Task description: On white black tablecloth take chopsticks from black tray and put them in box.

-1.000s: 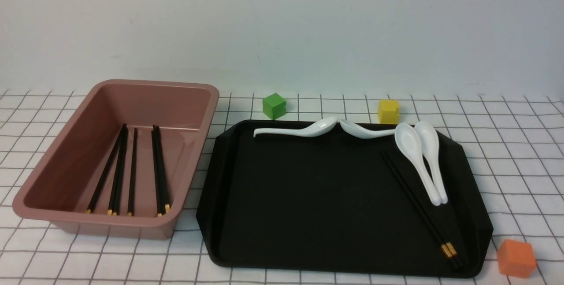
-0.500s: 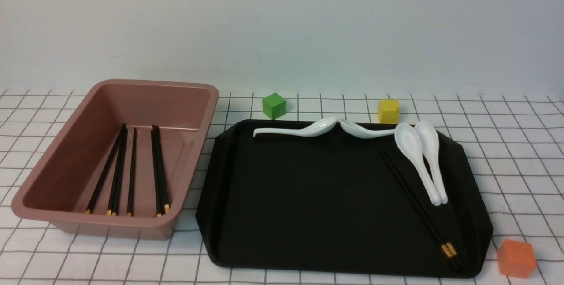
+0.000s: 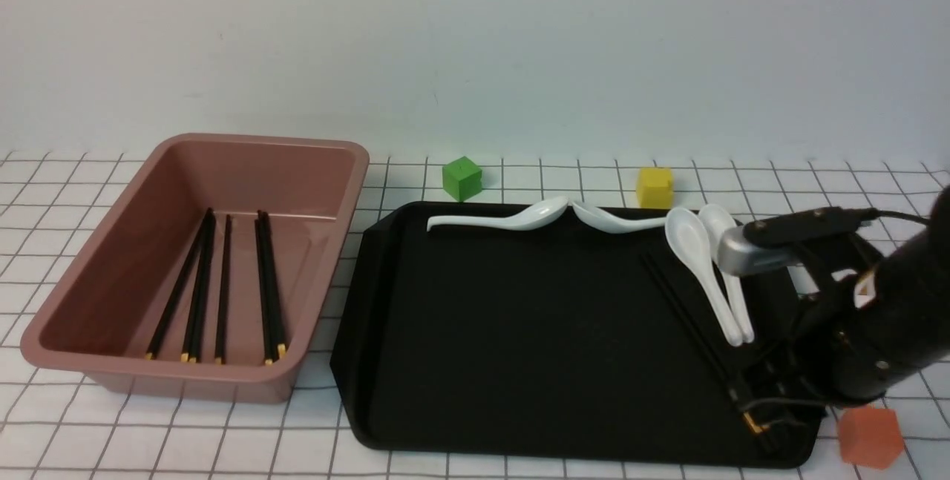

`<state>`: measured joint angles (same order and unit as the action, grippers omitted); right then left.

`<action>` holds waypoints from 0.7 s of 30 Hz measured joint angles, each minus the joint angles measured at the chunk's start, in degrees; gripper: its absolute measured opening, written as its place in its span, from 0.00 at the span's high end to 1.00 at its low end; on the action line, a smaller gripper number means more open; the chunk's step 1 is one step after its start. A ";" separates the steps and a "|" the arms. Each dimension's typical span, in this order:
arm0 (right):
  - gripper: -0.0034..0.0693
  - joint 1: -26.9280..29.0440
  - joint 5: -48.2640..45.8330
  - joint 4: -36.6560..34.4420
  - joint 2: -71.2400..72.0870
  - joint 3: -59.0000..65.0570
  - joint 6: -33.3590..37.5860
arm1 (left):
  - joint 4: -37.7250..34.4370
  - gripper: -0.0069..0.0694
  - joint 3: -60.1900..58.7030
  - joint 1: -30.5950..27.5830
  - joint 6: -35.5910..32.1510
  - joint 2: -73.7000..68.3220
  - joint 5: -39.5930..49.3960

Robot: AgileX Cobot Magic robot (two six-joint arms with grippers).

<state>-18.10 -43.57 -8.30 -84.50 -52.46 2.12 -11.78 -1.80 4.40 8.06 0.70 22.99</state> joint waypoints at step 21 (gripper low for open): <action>0.54 -0.28 9.48 12.49 -19.26 -3.30 -8.16 | 0.00 0.60 0.00 0.00 0.00 0.00 0.00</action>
<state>-18.38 -34.10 4.18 -103.76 -55.76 -6.04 -11.78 -1.80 4.40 8.06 0.70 22.99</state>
